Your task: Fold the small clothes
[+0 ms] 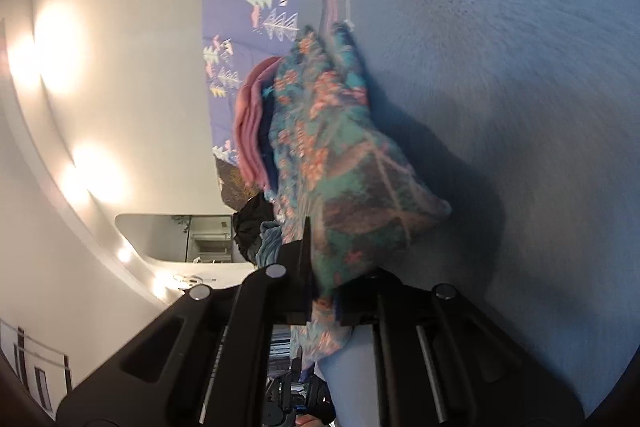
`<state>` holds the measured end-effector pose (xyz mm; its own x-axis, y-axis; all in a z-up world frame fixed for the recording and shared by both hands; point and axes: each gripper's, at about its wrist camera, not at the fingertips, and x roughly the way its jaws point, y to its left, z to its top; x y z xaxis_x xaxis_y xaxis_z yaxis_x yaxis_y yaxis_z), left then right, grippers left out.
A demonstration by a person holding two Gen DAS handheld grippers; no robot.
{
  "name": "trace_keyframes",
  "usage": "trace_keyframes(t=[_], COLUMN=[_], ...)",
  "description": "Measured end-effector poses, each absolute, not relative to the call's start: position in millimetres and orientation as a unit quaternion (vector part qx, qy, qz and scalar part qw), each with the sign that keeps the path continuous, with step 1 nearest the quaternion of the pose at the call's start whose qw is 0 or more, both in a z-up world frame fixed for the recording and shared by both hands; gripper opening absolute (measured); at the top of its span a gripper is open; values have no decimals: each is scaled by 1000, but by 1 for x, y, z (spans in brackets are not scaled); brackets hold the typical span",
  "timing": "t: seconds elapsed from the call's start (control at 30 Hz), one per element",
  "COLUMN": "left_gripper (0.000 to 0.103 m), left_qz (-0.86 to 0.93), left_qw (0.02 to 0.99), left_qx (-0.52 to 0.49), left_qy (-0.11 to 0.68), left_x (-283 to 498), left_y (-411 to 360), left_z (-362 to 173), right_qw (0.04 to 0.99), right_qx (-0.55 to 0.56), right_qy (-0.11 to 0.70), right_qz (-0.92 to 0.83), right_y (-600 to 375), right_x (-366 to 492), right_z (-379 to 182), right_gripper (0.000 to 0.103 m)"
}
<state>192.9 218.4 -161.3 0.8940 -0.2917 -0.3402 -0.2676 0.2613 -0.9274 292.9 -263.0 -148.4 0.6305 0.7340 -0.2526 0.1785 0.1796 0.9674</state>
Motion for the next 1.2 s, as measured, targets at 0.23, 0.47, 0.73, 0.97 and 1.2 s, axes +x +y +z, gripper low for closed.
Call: trace_keyframes(t=[0.23,0.47,0.73,0.97,1.2], left_gripper=[0,35,42,42,50], left_qz=[-25,-52,-33,-2,19], left_qw=[774,752,735,719,721], left_qx=[-592,-616,-623,-620,-601], left_qy=[222,227,266,314,345], left_x=[122,130,205,230,188], left_y=[222,225,222,215,212], left_z=[-155,-161,-158,-156,-150], right_qw=[674,674,664,659,663], right_qx=[587,585,596,600,598], right_qy=[384,396,394,392,389], right_qz=[232,218,222,229,229], right_y=[-276,-278,-278,-278,-279], right_x=[238,251,242,243,240], right_z=[-144,-152,-159,-160,-161], right_gripper=[6,7,10,11,11])
